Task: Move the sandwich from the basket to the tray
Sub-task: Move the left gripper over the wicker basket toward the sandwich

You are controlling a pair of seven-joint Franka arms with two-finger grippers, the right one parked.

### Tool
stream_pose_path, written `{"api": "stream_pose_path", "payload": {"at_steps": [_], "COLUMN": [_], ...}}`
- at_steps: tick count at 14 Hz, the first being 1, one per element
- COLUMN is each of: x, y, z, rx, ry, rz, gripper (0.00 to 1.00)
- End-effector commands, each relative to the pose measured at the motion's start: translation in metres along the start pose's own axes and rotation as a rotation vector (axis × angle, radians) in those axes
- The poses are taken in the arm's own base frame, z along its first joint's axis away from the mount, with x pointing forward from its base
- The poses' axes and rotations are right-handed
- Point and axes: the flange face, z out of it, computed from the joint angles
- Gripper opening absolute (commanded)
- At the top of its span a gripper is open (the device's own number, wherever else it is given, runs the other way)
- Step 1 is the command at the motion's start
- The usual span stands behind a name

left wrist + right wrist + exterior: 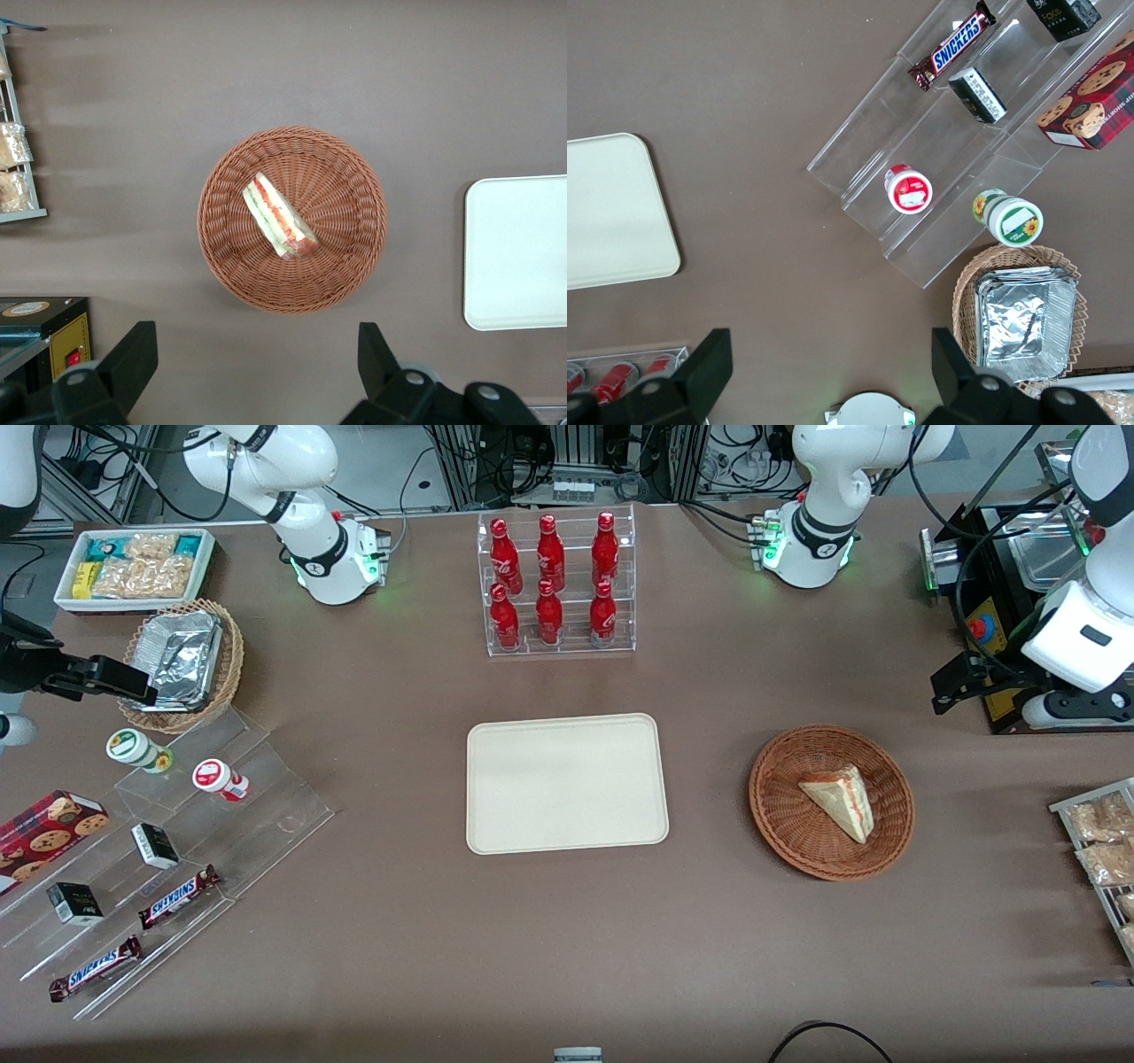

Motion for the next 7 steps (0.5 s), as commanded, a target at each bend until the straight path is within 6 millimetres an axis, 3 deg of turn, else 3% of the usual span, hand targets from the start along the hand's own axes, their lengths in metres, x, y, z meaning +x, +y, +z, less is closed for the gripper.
{"api": "stream_pose_path", "payload": {"at_steps": [1, 4, 7], "x": [0.001, 0.003, 0.007], "y": [0.002, 0.003, 0.004], "z": [-0.011, -0.002, 0.045], "rx": [-0.010, -0.001, 0.002], "ry": [-0.005, -0.016, -0.026], "rz": [0.041, 0.054, 0.050], "gripper": [1.00, 1.00, 1.00]}}
